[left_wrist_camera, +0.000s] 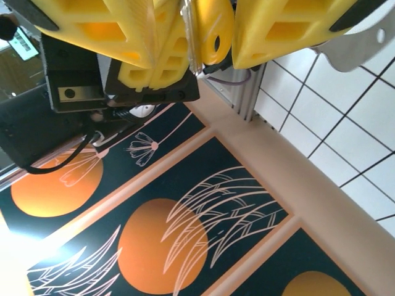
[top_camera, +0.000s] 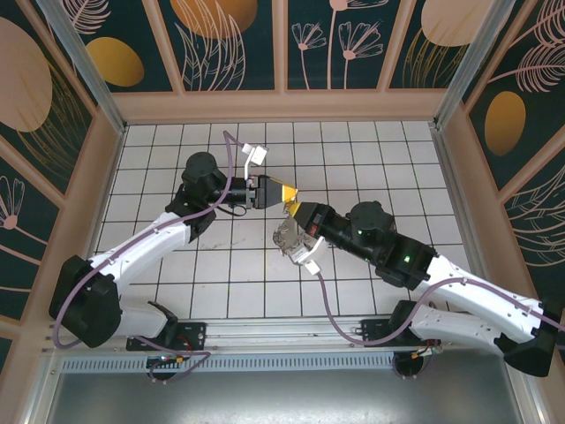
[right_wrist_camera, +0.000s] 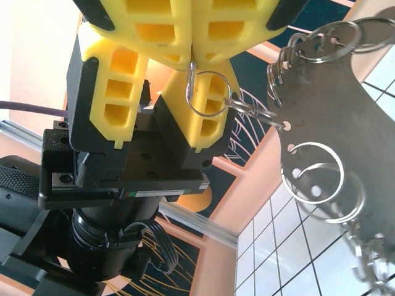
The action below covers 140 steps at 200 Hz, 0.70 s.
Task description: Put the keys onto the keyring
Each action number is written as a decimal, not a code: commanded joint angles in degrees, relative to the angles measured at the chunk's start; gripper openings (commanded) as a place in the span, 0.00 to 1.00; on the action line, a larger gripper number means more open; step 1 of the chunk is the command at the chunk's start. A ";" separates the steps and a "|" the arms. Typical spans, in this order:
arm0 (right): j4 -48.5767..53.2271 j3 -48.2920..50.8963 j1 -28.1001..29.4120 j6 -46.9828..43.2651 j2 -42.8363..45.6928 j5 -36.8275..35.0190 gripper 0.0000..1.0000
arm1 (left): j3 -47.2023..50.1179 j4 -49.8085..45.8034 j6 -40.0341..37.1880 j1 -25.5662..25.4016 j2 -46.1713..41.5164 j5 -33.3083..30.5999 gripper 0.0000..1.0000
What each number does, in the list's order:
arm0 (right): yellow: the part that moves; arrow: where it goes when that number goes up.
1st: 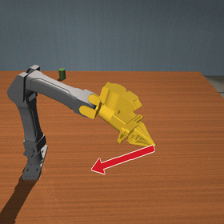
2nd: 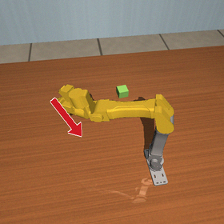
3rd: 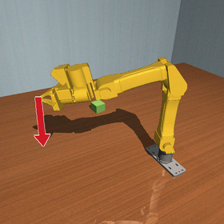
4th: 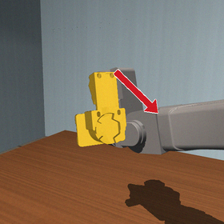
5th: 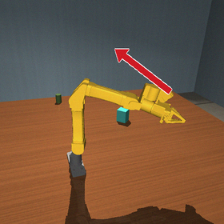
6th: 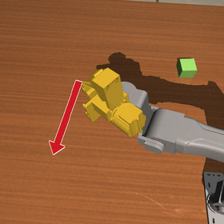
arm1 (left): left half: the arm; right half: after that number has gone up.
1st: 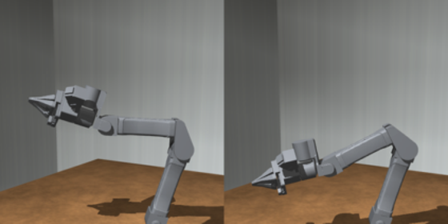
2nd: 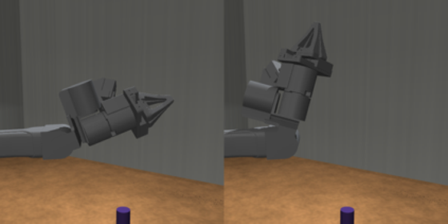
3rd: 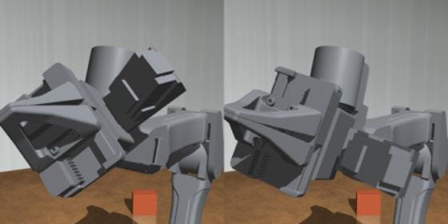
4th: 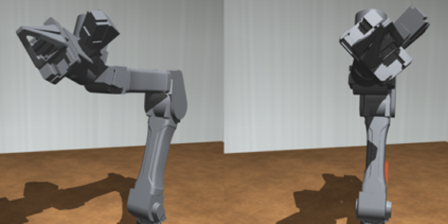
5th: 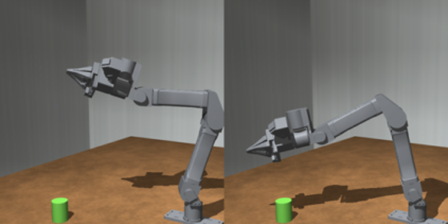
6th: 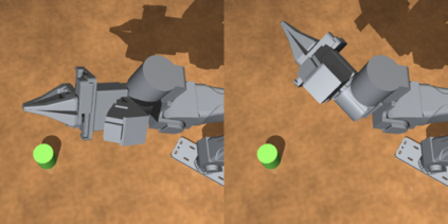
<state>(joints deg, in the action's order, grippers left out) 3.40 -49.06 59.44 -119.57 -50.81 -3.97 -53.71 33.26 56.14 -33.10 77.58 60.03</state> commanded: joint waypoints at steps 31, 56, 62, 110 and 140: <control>-3.90 -0.63 0.77 -3.83 0.33 0.36 0.00 | 0.58 5.50 3.45 -0.68 0.28 2.86 0.32; -3.68 -1.04 0.96 -3.83 -0.28 0.06 0.00 | 0.19 5.68 3.45 -1.11 0.82 3.60 0.25; -3.64 -1.11 0.99 -3.76 -0.34 0.02 0.00 | 0.10 5.66 3.37 -1.13 0.89 3.65 0.24; -3.05 -1.18 1.19 -3.16 -0.50 -0.65 0.00 | -0.51 4.96 2.15 -1.11 1.12 4.49 0.11; -2.24 -1.21 1.22 -2.72 -0.38 -1.29 0.00 | -1.54 5.16 2.15 -1.13 0.91 4.23 0.00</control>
<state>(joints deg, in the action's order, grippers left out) 3.29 -49.06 60.25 -119.72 -51.18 -4.27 -53.56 36.16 59.00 -33.52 78.50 61.73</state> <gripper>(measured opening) 0.050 0.058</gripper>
